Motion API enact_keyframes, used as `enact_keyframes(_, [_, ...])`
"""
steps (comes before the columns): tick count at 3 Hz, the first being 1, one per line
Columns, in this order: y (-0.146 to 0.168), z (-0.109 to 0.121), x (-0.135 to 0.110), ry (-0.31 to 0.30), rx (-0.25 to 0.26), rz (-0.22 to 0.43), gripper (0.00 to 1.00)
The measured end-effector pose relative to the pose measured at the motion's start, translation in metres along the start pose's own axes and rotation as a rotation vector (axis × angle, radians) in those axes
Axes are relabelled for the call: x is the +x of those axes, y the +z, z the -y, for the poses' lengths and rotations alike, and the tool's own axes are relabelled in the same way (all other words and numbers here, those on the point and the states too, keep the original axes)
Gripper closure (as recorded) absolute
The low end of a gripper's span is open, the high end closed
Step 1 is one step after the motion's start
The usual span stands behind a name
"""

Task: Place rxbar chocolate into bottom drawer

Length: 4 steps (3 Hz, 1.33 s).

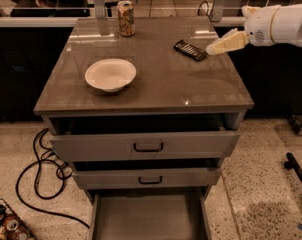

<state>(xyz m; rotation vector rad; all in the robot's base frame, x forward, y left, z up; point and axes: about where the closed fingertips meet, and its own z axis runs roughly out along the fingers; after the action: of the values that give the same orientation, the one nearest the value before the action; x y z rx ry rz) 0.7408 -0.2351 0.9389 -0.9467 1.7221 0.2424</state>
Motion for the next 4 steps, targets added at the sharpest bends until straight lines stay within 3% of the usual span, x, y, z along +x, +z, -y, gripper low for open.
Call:
enact_keyframes(2, [0.056, 0.015, 0.009, 0.067, -0.043, 0.041, 0.0])
enact_keyframes(4, [0.099, 0.008, 0.03, 0.173, -0.086, 0.047, 0.0])
